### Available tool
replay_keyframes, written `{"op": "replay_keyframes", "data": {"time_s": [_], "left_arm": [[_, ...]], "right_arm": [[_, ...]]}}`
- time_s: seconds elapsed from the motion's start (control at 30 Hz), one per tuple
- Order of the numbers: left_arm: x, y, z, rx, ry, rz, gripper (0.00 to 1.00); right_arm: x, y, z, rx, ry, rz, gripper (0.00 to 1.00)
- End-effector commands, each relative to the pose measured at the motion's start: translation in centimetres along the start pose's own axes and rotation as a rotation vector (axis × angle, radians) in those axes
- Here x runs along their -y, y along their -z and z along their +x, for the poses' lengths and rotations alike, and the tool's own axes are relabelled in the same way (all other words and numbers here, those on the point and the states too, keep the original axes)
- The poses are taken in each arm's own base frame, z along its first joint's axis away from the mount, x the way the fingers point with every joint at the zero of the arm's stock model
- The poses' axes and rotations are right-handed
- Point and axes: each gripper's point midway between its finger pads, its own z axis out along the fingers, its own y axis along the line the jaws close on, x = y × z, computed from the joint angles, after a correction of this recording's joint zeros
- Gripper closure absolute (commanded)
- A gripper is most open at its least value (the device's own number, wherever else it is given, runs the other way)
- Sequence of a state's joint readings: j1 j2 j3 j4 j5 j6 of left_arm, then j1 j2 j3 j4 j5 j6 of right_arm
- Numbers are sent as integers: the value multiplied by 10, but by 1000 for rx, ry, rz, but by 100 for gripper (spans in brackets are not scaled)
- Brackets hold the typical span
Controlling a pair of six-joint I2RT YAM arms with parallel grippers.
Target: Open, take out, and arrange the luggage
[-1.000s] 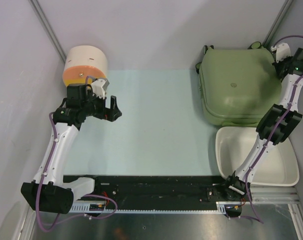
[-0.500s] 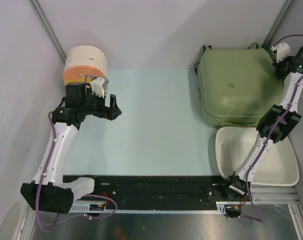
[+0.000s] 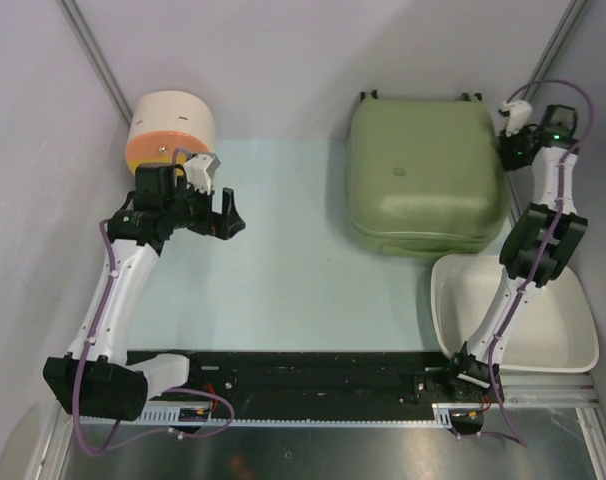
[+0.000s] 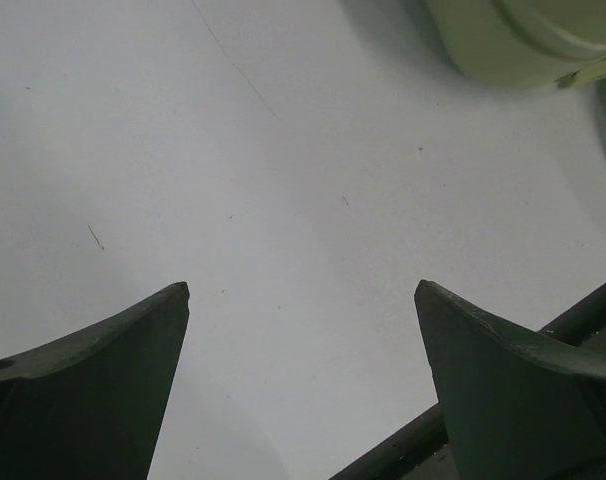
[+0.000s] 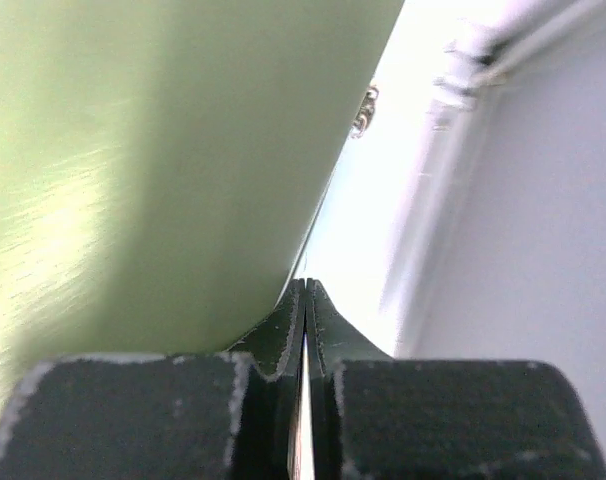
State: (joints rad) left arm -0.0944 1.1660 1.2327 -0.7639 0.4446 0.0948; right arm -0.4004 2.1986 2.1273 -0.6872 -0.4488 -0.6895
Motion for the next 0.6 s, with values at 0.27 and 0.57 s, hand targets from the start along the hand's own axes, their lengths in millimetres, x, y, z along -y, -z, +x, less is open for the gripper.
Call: {"op": "replay_keyframes", "data": {"time_s": [0.27, 0.57], "left_arm": [[8, -9, -25, 46, -21, 90, 0], [24, 9, -26, 105, -46, 163, 1]], "right_arm": [[-322, 31, -17, -142, -258, -804, 87], [-343, 68, -9, -77, -198, -818, 76]]}}
